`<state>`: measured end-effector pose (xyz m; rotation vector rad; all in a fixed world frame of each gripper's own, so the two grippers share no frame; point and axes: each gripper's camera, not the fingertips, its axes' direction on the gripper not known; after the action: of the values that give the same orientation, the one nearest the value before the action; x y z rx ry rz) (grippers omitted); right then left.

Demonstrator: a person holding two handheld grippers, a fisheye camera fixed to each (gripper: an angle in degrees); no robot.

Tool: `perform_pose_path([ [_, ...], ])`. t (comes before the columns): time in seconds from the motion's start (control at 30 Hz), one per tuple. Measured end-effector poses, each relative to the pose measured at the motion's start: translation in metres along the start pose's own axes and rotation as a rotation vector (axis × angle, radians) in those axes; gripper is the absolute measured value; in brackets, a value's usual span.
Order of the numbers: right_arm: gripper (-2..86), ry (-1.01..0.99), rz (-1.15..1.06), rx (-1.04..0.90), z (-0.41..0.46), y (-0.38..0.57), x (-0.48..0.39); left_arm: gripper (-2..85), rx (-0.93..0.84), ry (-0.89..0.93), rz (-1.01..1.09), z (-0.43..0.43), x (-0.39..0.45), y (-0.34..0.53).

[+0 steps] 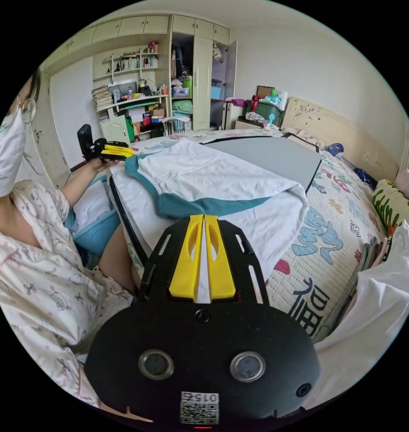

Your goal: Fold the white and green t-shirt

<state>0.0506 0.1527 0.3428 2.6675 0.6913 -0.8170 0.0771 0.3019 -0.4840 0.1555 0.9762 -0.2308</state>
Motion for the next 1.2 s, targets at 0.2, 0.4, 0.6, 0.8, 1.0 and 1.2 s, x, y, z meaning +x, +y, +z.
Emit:
perform_pose_path([
  [0.2, -1.0, 0.005, 0.008, 0.010, 0.034, 0.052, 0.025, 0.0, -0.027, 0.004, -0.025, 0.012, 0.025, 0.058],
  [0.4, -0.3, -0.123, 0.120, 0.078, 0.064, 0.108, 0.085, 0.5, 0.055, 0.058, -0.261, 0.014, 0.002, 0.124],
  [0.6, 7.8, -0.206, 0.052, 0.191, 0.096, 0.126, 0.098, 8.1, 0.132, 0.143, -0.299, 0.027, 0.015, 0.134],
  [0.8, 10.7, -0.144, -0.065, 0.135, 0.149, 0.115, 0.083, 9.1, 0.150, 0.130, -0.281, 0.049, 0.041, 0.127],
  [1.0, 10.5, -0.135, -0.077, 0.087, 0.183, 0.113, 0.093, 8.8, 0.026, 0.066, -0.346, 0.059, 0.047, 0.112],
  [1.2, 8.3, -0.095, -0.071, 0.139, 0.175, 0.111, 0.113, 8.9, -0.062, 0.067, -0.573, 0.053, 0.027, 0.087],
])
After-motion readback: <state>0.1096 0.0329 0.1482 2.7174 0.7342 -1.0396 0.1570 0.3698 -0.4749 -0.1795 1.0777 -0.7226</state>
